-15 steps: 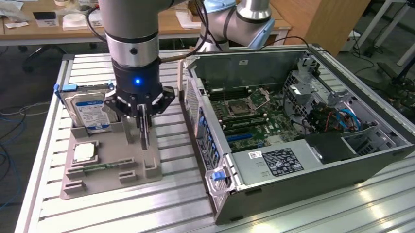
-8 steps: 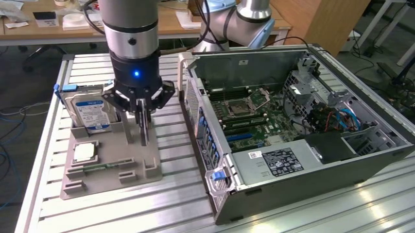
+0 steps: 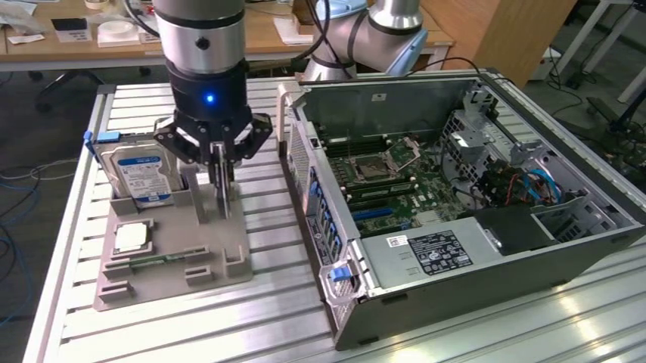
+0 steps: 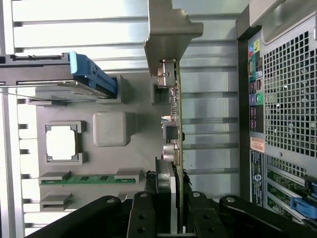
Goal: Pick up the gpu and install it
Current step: 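Pick up the gpu and move the gpu toward the slot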
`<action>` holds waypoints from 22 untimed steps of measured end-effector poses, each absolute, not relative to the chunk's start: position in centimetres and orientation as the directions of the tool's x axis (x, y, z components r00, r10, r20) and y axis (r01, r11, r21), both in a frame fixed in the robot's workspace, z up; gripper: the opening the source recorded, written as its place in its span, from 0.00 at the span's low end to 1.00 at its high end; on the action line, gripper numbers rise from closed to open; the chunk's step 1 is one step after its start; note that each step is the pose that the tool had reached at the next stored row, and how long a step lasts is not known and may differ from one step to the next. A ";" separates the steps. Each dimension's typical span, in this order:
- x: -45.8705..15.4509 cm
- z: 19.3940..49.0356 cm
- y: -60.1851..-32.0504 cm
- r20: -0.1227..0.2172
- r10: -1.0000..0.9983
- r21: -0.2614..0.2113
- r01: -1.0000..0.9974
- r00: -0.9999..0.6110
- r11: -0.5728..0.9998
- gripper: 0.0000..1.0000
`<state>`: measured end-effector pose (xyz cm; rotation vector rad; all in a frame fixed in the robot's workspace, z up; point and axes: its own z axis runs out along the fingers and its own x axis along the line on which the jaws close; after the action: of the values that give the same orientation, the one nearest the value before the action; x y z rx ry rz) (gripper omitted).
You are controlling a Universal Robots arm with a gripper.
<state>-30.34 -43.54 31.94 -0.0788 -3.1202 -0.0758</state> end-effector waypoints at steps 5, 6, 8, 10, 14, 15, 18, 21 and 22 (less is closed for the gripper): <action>-30.3 33.3 -43.5 0.021 0.050 0.048 0.051 -0.999 0.998 0.28; -30.3 33.6 -43.5 0.021 0.050 0.048 0.051 -0.999 0.998 0.28; -30.3 34.2 -43.5 0.021 0.050 0.048 0.051 -0.999 0.998 0.28; -30.3 34.7 -43.5 0.021 0.050 0.048 0.051 -0.999 0.998 0.28; -30.3 35.8 -43.5 0.021 0.050 0.048 0.051 -0.999 0.998 0.28; -30.3 36.2 -43.5 0.021 0.050 0.048 0.051 -0.999 0.998 0.28; -30.3 37.1 -43.5 0.021 0.050 0.048 0.051 -0.999 0.998 0.28; -30.3 38.0 -43.5 0.021 0.050 0.048 0.051 -0.999 0.998 0.28; -30.3 38.4 -43.5 0.021 0.050 0.048 0.051 -0.999 0.998 0.28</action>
<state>-30.34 -43.54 38.37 -0.0789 -3.1203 -0.0761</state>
